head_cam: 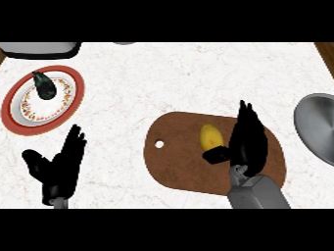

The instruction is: Pick the lemon from the cutting board and place it in the pan

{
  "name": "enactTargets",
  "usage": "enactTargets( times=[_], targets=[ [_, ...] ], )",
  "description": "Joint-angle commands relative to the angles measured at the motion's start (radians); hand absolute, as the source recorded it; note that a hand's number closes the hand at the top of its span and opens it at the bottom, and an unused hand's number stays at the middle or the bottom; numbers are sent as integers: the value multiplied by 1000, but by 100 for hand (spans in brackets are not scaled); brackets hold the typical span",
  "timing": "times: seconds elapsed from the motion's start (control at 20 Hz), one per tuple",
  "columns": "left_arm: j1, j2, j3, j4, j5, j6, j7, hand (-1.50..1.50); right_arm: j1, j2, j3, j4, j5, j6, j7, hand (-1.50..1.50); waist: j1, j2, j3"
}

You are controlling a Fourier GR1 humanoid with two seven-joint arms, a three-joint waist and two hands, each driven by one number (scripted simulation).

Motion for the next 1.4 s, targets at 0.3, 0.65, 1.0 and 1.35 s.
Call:
enactTargets(
  times=[0.3, 0.65, 1.0, 1.35],
  targets=[
    [4, 14, 28, 33, 26, -42, -10, 0, -237, 2, -85, 125, -170, 362, 220, -150, -3, 1, 2],
    [8, -8, 24, 32, 11, -19, -17, 0, -212, 1, -95, 106, -309, 446, 241, -150, -19, -2, 2],
    [24, -11, 8, -27, -11, -4, 35, 0, -141, 1, -1, 14, -281, 353, 246, -150, -15, -2, 3],
    [26, -4, 31, -13, 5, -38, 17, 0, -126, 1, -15, 117, -192, 258, 155, -150, -13, -1, 3]
  ],
)
